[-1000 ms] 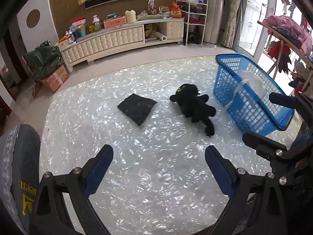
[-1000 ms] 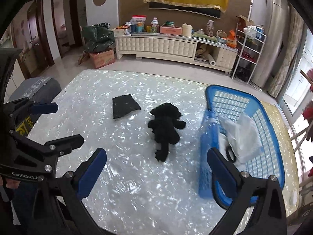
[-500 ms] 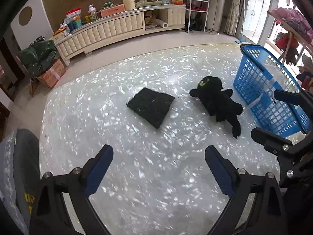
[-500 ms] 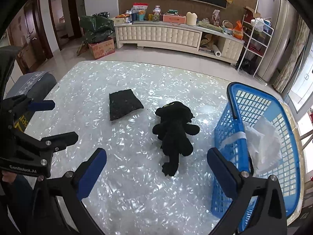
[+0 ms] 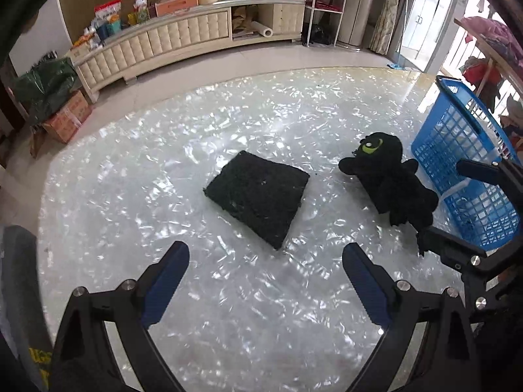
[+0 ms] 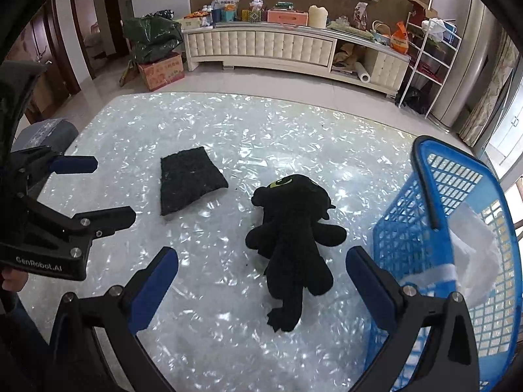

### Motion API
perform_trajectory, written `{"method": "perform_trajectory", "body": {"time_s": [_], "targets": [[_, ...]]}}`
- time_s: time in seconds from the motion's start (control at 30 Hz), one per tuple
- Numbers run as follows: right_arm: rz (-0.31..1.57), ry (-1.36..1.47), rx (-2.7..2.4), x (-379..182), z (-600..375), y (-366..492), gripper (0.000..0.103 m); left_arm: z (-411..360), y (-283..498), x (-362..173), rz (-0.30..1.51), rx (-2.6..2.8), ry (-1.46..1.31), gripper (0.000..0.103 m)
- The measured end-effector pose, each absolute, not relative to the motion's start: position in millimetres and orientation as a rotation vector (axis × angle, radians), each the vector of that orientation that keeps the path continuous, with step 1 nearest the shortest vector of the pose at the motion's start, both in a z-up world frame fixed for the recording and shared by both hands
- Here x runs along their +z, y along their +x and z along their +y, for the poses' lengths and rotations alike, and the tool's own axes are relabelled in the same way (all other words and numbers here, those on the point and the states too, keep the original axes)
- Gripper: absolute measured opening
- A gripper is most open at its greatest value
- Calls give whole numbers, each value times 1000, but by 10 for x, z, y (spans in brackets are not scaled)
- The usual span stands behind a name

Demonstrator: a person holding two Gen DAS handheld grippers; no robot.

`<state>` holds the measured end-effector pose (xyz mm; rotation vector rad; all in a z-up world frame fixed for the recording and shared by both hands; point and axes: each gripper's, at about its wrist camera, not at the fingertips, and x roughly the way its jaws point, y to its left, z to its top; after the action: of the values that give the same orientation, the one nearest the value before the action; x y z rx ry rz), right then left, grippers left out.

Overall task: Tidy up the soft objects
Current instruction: 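Grasp the black pad with the left gripper while the right gripper grasps the black plush toy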

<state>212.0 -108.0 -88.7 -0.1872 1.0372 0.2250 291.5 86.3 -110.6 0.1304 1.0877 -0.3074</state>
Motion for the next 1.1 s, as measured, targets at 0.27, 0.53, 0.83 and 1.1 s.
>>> {"method": "perform_trajectory", "body": {"time_s": [0.27, 0.53, 0.83, 1.1], "targets": [[1073, -184, 170, -1090, -1163, 2302, 103, 851, 3141, -1351, 1099, -339, 142, 94], [1101, -151, 131, -1206, -1251, 2503, 102, 783, 3432, -1602, 1139, -361, 173, 94], [1133, -138, 147, -1290, -1284, 2536, 101, 772, 3638, -1725, 1130, -385, 202, 94], [1156, -97, 149, -1320, -1401, 2558, 88, 700, 3699, -1719, 1093, -409, 249, 87]]}}
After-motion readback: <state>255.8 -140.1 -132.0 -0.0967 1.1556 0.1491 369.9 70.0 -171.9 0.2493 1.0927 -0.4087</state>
